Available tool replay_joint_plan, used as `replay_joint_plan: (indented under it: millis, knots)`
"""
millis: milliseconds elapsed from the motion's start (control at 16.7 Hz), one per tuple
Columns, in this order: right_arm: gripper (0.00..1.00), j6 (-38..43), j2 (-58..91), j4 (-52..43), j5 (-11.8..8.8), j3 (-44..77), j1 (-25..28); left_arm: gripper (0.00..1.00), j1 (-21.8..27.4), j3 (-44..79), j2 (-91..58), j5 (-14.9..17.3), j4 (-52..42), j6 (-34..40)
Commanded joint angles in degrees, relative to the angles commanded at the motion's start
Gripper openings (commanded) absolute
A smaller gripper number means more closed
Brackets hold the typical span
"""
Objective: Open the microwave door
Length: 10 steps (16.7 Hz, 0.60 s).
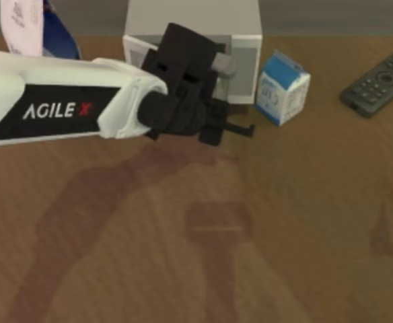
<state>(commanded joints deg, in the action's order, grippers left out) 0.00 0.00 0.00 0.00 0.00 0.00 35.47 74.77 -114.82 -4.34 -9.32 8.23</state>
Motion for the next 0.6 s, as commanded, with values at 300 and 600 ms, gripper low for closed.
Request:
replay_joint_plan:
  millis: [300, 600]
  knots:
    - [1.00, 0.0, 0.0, 0.0, 0.0, 0.0, 0.0, 0.00, -1.2, -2.1, 1.6, 1.8, 1.0, -2.8]
    - [1.00, 0.0, 0.0, 0.0, 0.0, 0.0, 0.0, 0.00, -1.4, -2.6, 1.8, 2.1, 1.1, -3.4]
